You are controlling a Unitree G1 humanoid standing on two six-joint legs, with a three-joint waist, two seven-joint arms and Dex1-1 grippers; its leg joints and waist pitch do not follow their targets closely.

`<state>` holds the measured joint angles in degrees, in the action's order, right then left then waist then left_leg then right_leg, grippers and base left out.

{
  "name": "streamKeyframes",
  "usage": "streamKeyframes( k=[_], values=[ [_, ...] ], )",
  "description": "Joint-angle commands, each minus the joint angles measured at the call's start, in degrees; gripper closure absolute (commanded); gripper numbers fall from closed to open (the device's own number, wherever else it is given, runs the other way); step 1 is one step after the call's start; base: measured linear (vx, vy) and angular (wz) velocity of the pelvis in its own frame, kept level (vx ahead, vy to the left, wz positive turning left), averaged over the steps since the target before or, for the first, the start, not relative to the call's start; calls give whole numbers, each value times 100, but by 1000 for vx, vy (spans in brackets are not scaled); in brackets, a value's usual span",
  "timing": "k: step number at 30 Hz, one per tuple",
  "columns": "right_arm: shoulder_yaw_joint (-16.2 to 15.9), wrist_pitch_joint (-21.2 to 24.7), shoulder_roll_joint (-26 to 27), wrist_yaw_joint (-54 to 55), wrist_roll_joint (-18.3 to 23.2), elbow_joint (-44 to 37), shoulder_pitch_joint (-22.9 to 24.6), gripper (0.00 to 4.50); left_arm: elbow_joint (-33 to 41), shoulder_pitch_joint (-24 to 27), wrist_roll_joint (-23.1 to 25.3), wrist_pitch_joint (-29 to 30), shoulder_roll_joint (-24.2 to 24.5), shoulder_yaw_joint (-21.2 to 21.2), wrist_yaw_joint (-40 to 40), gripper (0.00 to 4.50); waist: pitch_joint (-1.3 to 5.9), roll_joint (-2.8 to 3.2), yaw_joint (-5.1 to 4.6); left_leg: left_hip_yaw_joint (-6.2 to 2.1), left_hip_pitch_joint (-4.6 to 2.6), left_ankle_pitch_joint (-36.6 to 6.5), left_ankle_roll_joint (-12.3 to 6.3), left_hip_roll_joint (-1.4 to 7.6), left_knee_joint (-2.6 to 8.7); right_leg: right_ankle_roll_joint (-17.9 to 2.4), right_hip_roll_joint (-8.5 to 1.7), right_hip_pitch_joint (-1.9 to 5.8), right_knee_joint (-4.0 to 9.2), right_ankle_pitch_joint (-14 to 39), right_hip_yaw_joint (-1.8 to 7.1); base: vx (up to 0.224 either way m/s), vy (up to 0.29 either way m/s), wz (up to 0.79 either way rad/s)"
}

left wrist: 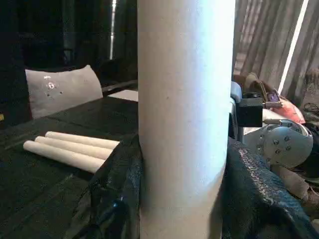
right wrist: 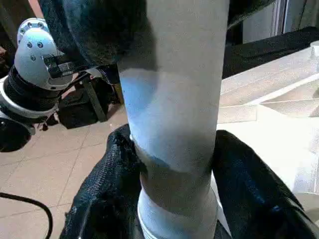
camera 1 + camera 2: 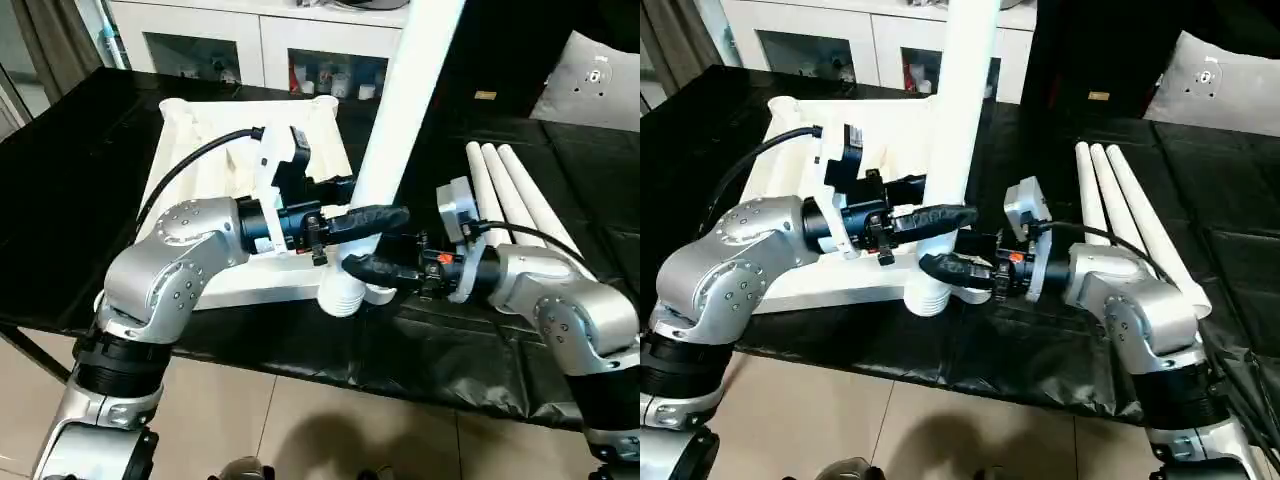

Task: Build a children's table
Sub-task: Pick table leg

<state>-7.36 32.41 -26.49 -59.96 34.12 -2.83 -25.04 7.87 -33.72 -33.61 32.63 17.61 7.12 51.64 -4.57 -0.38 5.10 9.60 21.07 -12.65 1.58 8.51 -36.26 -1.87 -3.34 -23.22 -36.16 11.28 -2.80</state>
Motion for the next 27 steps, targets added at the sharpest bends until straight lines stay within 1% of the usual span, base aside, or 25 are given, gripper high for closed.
streamKeyframes(
  k=[1, 2, 3, 4, 5, 7, 11, 12, 15, 18, 21, 24, 25, 27],
  values=[
    [-212, 123, 13, 40, -108, 44, 24, 228, 179, -90, -94, -108, -88, 23, 68, 262, 495, -93, 9, -113, -15, 131, -390, 393, 387, -1235, -502, 380, 347, 532, 296, 0, 0, 0],
    [-211, 151, 15, 33, -88, 44, 23, 207, 174, -88, -85, -115, -84, 26, 72, 263, 495, -92, 9, -114, -14, 131, -392, 394, 388, -1235, -504, 381, 347, 532, 295, 0, 0, 0],
    [-206, 192, 23, 25, -52, 41, 25, 207, 168, -86, -72, -122, -78, 31, 80, 263, 496, -93, 10, -116, -12, 141, -397, 395, 388, -1233, -504, 384, 343, 516, 296, 0, 0, 0],
    [-209, 192, 29, 17, -49, 35, 29, 190, 168, -86, -65, -125, -76, 33, 87, 264, 498, -81, 9, -120, -11, 159, -405, 395, 386, -1240, -502, 384, 339, 497, 294, 0, 0, 0],
    [-209, 192, 29, 17, -49, 35, 29, 183, 168, -86, -65, -125, -76, 33, 87, 264, 499, -83, 8, -120, -10, 170, -405, 396, 386, -1248, -504, 384, 344, 487, 292, 0, 0, 0],
    [-230, 101, 76, 120, -199, 75, 14, 178, 178, -81, -92, -113, -78, 35, 133, 264, 503, -88, 4, -117, -12, 169, -386, 401, 385, -1287, -506, 378, 336, 438, 293, 0, 0, 0],
    [-187, 71, 143, 177, -233, 151, -18, 176, 169, -79, -83, -121, -60, 49, 172, 264, 496, -85, 4, -114, -20, 82, -350, 398, 390, -1249, -506, 380, 350, 540, 300, 0, 0, 0],
    [-182, 68, 144, 174, -234, 153, -18, 206, 166, -78, -83, -123, -58, 49, 176, 264, 498, -86, 1, -114, -16, 90, -347, 397, 390, -1247, -502, 383, 346, 523, 299, 0, 0, 0],
    [-123, 77, 169, 176, -189, 153, -23, 218, 153, -72, -64, -134, -31, 59, 212, 264, 502, -83, 2, -116, -16, 107, -344, 400, 388, -1251, -503, 385, 337, 469, 298, 0, 0, 0],
    [-119, 61, 165, 141, -166, 123, -10, 241, 126, -60, -20, -158, -27, 62, 219, 264, 501, -84, 0, -115, -20, 109, -342, 401, 391, -1268, -501, 384, 335, 446, 297, 0, 0, 0],
    [-132, 60, 160, 132, -159, 96, 13, 242, 64, -69, 66, -178, -18, 72, 141, 264, 501, -87, 1, -115, -19, 123, -352, 400, 388, -1270, -501, 384, 332, 407, 298, 0, 0, 0],
    [-156, 63, 193, 160, -171, 41, 64, 247, -103, -106, 298, -174, -45, 97, -174, 264, 495, -94, -1, -114, -14, 97, -342, 398, 389, -1243, -506, 389, 345, 485, 299, 0, 0, 0],
    [-162, 60, 213, 179, -184, 25, 84, 248, -123, -102, 353, -222, -51, 107, -214, 229, 496, -91, 1, -115, -17, 93, -333, 400, 391, -1233, -504, 385, 346, 510, 300, 0, 0, 0],
    [-168, 56, 243, 225, -202, 8, 111, 250, -113, -83, 379, -230, -53, 109, -252, 194, 495, -94, 1, -114, -16, 108, -335, 397, 390, -1213, -504, 386, 346, 513, 302, 0, 0, 0]
  ],
)
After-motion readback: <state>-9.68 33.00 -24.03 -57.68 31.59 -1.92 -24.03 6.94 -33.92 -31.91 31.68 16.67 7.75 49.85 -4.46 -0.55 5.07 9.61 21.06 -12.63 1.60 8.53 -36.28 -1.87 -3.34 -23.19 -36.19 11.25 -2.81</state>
